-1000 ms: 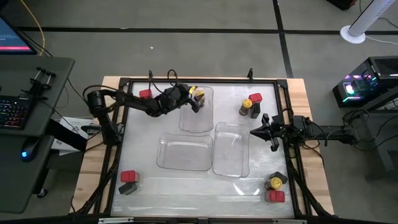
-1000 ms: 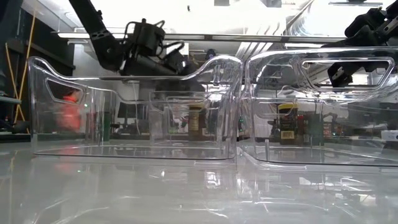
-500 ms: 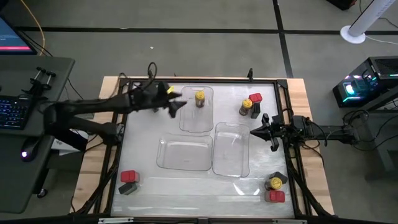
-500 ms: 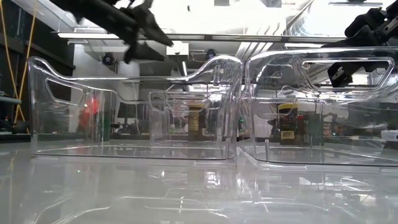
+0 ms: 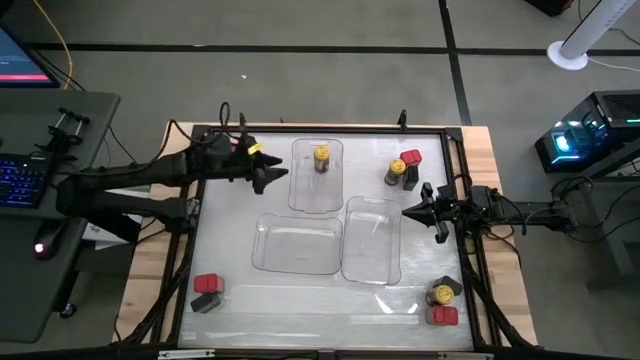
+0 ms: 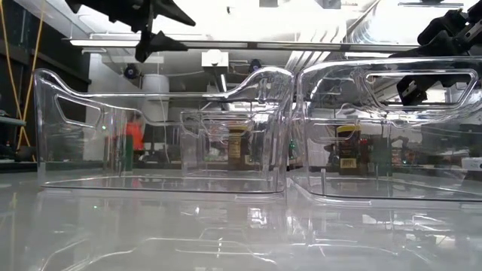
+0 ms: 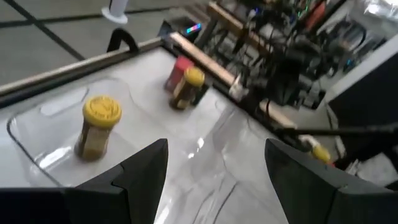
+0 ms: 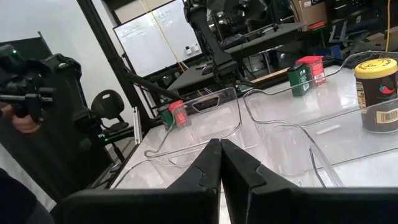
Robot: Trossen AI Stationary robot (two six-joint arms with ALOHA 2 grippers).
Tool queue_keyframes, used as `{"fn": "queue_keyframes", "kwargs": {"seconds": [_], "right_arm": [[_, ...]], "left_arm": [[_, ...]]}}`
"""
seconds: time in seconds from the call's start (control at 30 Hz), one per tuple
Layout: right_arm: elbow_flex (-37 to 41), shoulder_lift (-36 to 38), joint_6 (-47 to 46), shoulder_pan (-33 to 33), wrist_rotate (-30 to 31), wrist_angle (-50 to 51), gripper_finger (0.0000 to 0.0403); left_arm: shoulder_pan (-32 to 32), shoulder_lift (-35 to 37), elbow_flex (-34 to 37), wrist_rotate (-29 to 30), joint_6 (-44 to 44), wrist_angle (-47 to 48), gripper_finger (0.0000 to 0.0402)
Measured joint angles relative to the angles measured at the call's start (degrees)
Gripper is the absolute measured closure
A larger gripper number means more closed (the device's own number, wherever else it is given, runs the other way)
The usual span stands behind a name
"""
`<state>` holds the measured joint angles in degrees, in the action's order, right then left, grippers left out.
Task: Sort spices by type
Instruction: Put the top right yellow seasoning bottle into the top transparent bin
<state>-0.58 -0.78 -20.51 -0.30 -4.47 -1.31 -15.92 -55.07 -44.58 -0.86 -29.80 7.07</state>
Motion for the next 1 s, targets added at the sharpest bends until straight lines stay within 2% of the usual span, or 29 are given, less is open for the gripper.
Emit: {"fn": "queue_keyframes", "kwargs": {"seconds": [0.1, 0.17, 0.2, 0.27, 0.37, 0.4, 0.43, 0.53, 0.7, 0.8, 1.0], "right_arm": [[0.00, 0.01, 0.03, 0.00, 0.02, 0.00, 0.0402], [0.01, -0.03, 2.65, -0.13, 3.21, -0.66, 0.0402], [0.00, -0.08, 2.93, -0.20, 7.26, -2.64, 0.0402], [0.02, -0.45, -3.39, -0.20, 17.96, -13.57, 0.0402], [0.02, -1.64, -15.37, -0.23, 38.93, -34.80, 0.0402], [0.00, -2.22, -16.67, -0.39, 44.12, -39.94, 0.0402], [-0.12, -2.99, -16.39, -0.57, 46.82, -43.10, 0.0402], [-2.60, -6.63, -16.98, -1.90, 44.62, -41.72, 0.0402], [-12.45, -19.37, -25.04, -5.84, 33.25, -27.49, 0.0402], [-22.36, -27.77, -23.90, -10.29, 25.88, -10.66, 0.0402], [-43.41, -42.39, -21.16, -19.98, 22.25, 27.07, 0.0401]], "left_arm": [[-2.14, 0.00, 0.00, 0.02, -0.03, -3.45, 0.0147], [-3.70, -0.04, -0.01, -0.15, -0.58, -5.18, 0.0147], [-4.41, -0.04, -0.22, -0.51, -1.35, -5.32, 0.0147], [-5.68, -0.04, -1.19, -1.37, -2.50, -5.49, 0.0147], [-6.39, 0.02, -1.75, -1.49, -3.11, -5.66, 0.0147], [-6.46, -0.03, -1.77, -1.50, -3.14, -5.57, 0.0147], [-6.48, -0.04, -1.77, -1.52, -3.17, -5.36, 0.0147], [-6.38, 0.00, -1.77, -1.62, -3.13, -5.29, 0.0147], [-7.00, -0.04, -1.77, -1.62, -2.41, -5.24, 0.0147], [-7.96, -0.04, -1.77, -1.74, -1.57, -5.22, 0.0147], [-9.85, -0.04, -1.77, -6.65, -1.49, -5.23, 0.0147]]}}
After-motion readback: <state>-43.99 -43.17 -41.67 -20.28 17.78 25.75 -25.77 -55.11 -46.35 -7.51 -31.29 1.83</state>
